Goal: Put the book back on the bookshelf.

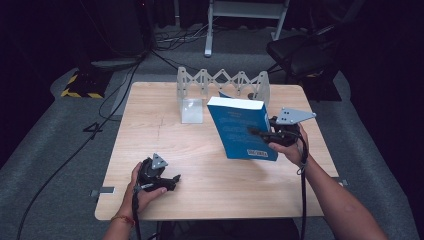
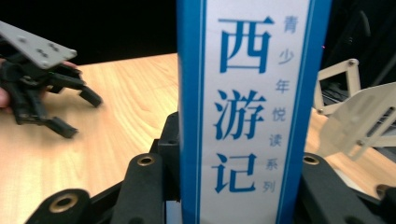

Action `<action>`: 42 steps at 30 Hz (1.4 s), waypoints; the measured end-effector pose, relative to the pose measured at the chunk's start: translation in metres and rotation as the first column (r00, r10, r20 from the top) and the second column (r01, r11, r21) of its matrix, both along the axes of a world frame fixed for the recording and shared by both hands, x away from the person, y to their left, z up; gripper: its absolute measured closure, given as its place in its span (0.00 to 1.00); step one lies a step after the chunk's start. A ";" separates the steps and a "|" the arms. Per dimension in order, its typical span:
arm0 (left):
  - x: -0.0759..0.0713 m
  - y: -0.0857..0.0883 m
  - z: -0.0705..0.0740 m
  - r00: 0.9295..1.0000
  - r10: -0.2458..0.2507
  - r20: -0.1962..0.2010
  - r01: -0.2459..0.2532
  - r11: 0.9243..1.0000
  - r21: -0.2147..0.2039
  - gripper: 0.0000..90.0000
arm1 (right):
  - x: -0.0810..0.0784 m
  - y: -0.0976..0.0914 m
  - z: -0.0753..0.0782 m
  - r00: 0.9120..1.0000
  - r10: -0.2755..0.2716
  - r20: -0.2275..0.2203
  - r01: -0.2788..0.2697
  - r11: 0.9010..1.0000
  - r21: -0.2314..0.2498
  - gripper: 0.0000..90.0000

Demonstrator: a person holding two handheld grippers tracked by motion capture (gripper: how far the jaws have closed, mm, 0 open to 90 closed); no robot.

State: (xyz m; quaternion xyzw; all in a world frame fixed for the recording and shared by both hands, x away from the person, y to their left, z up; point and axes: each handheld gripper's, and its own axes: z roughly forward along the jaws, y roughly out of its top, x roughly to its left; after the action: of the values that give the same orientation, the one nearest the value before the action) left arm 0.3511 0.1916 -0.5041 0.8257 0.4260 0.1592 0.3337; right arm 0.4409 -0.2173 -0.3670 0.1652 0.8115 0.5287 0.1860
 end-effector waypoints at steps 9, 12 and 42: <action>0.001 0.001 0.000 1.000 -0.005 0.002 0.005 1.000 -0.003 0.17 | 0.019 0.004 0.016 0.995 -0.082 0.063 0.088 0.992 -0.095 0.69; 0.001 0.001 0.000 1.000 -0.008 0.003 0.008 1.000 0.000 0.17 | 0.023 0.002 0.018 0.992 -0.111 0.064 0.116 0.989 -0.092 0.69; 0.002 0.002 0.000 1.000 -0.027 0.005 0.027 1.000 0.002 0.16 | 0.093 0.005 0.025 0.913 -0.406 0.050 0.404 0.914 0.036 0.69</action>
State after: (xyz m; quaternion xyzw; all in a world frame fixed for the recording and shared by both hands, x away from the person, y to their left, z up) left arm 0.3535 0.1940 -0.5043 0.8313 0.4138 0.1572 0.3362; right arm 0.5343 -0.2120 -0.3423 0.3171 0.7476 0.4930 0.3122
